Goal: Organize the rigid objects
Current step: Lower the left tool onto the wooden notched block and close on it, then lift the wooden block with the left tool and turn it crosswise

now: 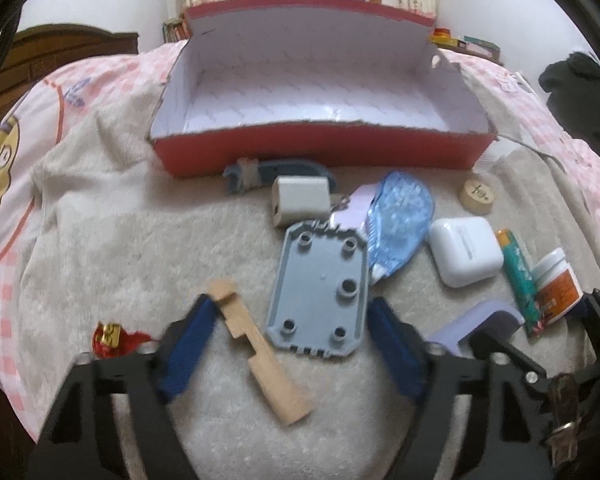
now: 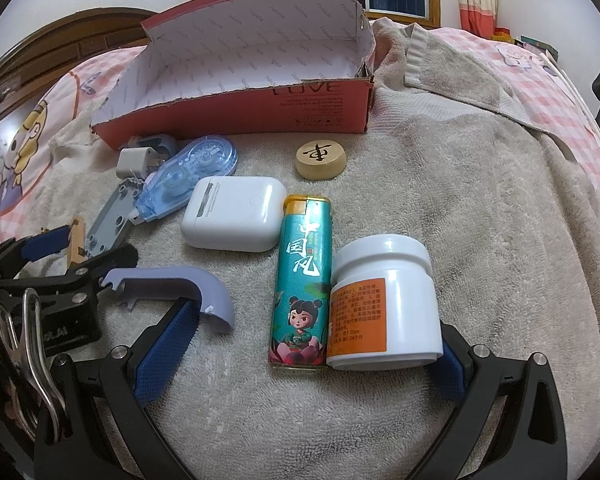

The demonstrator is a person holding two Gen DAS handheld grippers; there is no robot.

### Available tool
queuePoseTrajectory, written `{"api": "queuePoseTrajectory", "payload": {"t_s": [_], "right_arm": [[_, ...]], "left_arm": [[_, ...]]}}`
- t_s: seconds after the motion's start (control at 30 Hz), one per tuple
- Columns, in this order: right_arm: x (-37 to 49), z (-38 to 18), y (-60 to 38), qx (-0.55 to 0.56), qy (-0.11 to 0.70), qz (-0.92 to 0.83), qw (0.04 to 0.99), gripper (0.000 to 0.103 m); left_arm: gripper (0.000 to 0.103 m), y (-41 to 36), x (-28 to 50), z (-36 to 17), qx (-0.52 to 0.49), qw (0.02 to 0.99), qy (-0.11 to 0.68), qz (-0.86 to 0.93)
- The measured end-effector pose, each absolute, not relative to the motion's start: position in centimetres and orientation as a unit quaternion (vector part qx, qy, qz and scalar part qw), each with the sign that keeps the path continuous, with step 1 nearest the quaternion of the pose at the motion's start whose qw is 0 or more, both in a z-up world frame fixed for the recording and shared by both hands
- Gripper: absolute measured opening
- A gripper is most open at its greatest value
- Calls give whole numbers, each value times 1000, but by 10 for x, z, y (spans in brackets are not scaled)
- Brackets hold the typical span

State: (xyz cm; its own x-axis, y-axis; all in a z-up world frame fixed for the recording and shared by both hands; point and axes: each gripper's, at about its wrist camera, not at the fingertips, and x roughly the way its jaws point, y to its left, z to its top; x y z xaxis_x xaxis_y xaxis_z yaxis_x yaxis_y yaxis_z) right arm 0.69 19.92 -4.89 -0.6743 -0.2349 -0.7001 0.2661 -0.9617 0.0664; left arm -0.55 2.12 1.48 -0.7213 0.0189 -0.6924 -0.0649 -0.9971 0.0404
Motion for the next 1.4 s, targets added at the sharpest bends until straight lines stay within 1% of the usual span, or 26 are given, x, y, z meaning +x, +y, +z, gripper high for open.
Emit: {"api": "queuePoseTrajectory", "payload": {"t_s": [0.03, 0.07, 0.4, 0.6, 0.67, 0.73, 0.83, 0.97, 1.2, 1.4], "right_arm": [[7, -49, 199, 379, 19, -915, 138, 103], [7, -49, 199, 379, 18, -915, 138, 103], [7, -50, 200, 379, 21, -915, 137, 103], [7, -50, 200, 379, 21, -915, 137, 103], [7, -50, 200, 379, 21, -915, 137, 103], [7, -50, 200, 379, 21, -915, 137, 103], [7, -50, 199, 379, 21, -915, 137, 103], [7, -50, 200, 378, 20, -915, 138, 103], [7, -50, 200, 378, 19, -915, 138, 103], [8, -50, 199, 377, 17, -915, 140, 103]], "left_arm": [[61, 22, -4, 14, -372, 28, 31, 927], [59, 22, -6, 14, -373, 32, 30, 927], [59, 9, 8, 16, -368, 43, -8, 929], [59, 5, 19, 14, -388, 75, -19, 919], [60, 4, 22, 12, -389, 76, -18, 918], [68, 2, 23, 12, -391, 80, -24, 917], [72, -2, 24, 13, -389, 80, -34, 917], [73, -8, 29, 14, -388, 78, -44, 917], [73, 4, 37, 21, -374, 81, -14, 924], [73, -6, 53, 27, -370, 74, -12, 926]]}}
